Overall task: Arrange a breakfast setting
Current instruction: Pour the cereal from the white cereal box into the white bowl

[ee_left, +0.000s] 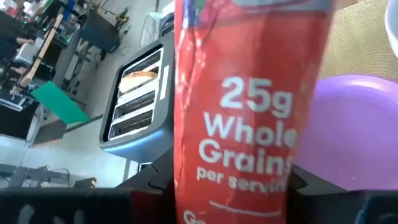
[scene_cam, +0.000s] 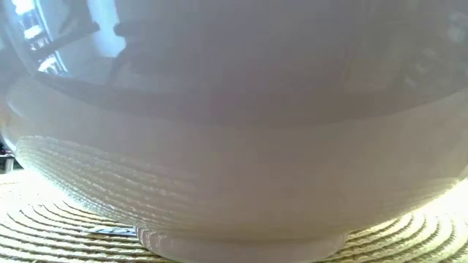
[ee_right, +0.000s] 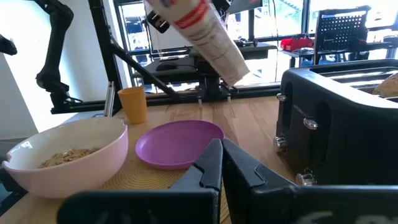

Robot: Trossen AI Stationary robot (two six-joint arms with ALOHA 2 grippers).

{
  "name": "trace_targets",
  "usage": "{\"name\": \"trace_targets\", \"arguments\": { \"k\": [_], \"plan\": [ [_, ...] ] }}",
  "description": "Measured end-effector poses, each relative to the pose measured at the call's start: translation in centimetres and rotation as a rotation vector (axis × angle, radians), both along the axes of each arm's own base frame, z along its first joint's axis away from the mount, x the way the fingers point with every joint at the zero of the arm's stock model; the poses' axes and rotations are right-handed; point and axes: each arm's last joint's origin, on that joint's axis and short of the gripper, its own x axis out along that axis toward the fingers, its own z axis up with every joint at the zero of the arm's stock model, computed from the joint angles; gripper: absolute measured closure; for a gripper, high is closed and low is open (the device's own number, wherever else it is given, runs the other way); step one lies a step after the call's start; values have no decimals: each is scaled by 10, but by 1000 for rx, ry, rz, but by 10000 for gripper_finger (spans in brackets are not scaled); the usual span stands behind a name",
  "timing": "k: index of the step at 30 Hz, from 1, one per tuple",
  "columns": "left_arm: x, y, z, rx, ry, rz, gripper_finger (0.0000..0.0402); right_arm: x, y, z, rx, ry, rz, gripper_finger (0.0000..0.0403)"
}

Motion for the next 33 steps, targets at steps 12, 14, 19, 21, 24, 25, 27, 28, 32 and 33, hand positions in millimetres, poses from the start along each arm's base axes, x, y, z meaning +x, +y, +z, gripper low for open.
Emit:
{"name": "trace_targets", "arguments": {
  "k": [12,14,19,21,24,25,27,28,32,33],
  "plan": [
    [0,2,0,-64,-10,14,347,0,0,0,0,-1,1,403],
    [0,2,0,-70,-13,17,353,0,0,0,0,0,3,403],
    [0,2,0,-100,-28,38,358,0,0,0,0,0,5,403],
    [0,2,0,-116,-42,56,359,0,0,0,0,-1,5,403],
    [0,3,1,-132,-74,94,359,0,0,0,0,-1,5,403],
    [0,3,1,-128,-85,108,359,0,0,0,0,0,5,403],
    [-1,4,1,-103,-106,142,359,0,0,0,0,0,4,403],
    [-2,6,1,-86,-120,168,359,0,0,0,0,0,5,403],
    [-6,11,1,-37,-201,288,360,0,0,0,0,0,4,403],
    [-7,12,1,-29,-217,312,360,0,0,0,0,-1,4,403]
  ]
}}
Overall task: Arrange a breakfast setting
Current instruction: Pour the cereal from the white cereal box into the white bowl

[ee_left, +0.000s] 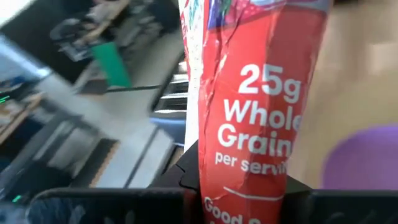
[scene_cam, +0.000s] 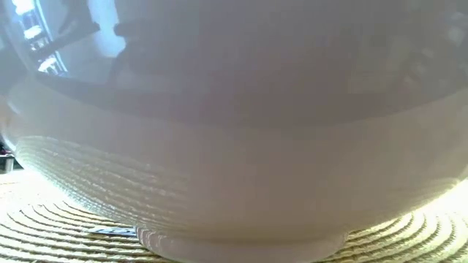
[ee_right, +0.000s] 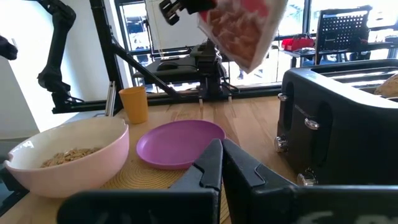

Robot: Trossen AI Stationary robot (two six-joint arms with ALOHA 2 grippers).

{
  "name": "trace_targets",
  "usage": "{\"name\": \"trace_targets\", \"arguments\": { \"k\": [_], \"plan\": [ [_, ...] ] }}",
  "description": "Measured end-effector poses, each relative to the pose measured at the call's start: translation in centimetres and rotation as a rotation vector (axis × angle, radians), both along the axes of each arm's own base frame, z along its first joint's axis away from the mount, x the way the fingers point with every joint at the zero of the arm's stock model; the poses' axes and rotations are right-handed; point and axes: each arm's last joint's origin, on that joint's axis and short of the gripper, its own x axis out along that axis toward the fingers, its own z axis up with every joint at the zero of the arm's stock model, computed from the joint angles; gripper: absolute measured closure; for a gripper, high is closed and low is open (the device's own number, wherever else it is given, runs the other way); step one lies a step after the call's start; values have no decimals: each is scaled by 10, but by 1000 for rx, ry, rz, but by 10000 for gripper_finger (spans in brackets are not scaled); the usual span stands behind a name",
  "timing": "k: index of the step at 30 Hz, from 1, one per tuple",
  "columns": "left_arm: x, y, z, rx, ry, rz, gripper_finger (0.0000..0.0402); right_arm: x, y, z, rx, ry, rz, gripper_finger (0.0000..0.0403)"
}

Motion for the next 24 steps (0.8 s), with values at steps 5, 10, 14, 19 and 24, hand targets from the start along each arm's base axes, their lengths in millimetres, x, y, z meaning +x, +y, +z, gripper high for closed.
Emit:
{"name": "trace_targets", "arguments": {
  "k": [5,10,14,19,24],
  "plan": [
    [-4,3,-1,-4,-55,72,357,0,0,0,0,0,0,403],
    [-5,6,0,10,-152,147,355,0,0,0,0,1,-1,403],
    [-8,8,0,10,-202,188,354,0,0,0,0,0,0,403],
    [-9,9,-10,7,-306,250,354,0,0,0,0,0,-1,403],
    [-10,12,-38,32,-404,307,353,0,0,0,0,0,-5,403]
  ]
}}
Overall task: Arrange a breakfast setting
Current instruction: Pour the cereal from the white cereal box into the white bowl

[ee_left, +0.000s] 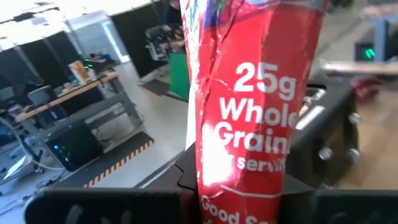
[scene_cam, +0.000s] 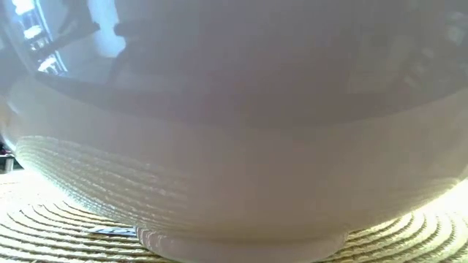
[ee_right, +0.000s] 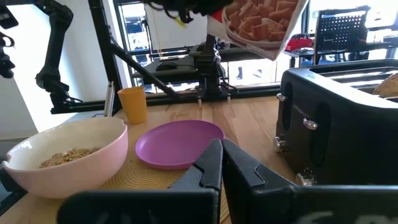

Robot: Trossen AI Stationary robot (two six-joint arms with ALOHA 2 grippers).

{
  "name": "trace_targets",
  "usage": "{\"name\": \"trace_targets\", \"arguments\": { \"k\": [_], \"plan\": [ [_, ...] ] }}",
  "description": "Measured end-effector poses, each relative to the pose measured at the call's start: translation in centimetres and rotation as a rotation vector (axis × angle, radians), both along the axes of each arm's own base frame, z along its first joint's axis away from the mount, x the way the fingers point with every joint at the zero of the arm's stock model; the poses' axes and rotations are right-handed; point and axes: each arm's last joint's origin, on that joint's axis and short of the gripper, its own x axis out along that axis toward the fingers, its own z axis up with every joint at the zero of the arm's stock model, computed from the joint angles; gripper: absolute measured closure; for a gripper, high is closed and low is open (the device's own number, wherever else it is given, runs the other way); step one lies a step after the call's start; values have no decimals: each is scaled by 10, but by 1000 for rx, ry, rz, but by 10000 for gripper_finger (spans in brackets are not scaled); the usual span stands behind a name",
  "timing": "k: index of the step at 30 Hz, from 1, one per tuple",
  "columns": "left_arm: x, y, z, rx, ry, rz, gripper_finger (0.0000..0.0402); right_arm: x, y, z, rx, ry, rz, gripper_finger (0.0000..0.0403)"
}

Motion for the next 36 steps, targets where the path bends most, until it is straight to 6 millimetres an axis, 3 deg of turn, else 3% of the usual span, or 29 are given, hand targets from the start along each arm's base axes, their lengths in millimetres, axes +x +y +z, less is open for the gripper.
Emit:
{"name": "trace_targets", "arguments": {
  "k": [20,36],
  "plan": [
    [11,25,-88,-33,-216,194,353,0,0,0,0,0,2,403],
    [1,52,-133,-46,-258,333,353,0,0,0,0,0,5,403]
  ]
}}
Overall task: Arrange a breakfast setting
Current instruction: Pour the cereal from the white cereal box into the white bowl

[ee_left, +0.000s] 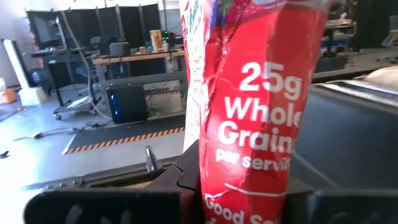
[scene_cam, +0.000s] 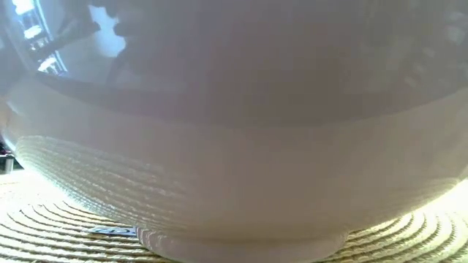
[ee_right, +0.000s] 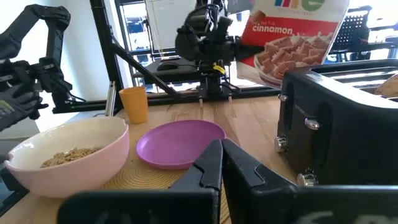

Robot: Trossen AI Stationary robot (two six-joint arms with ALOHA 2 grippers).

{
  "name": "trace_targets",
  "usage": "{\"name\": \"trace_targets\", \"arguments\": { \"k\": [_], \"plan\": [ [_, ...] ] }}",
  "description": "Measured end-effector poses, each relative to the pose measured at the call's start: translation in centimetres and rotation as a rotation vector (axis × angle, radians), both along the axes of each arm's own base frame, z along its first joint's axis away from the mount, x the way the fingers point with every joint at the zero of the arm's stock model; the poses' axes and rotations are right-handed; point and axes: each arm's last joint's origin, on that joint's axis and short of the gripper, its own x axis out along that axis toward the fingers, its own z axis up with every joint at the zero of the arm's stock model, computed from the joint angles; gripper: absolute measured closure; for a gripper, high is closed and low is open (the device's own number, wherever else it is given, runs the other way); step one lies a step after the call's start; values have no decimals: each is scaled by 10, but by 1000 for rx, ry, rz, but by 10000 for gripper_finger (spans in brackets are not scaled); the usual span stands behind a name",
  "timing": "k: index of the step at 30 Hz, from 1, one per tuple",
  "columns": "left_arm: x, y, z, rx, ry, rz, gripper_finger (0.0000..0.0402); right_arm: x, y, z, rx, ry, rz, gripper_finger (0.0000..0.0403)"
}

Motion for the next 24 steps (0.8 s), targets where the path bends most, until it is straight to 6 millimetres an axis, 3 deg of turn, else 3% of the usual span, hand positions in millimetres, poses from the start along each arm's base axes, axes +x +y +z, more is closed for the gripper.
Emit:
{"name": "trace_targets", "arguments": {
  "k": [10,24],
  "plan": [
    [-9,15,-25,-18,-52,84,353,0,0,0,0,0,-1,403],
    [-19,34,-41,-36,-71,209,353,0,0,0,0,0,-1,403]
  ]
}}
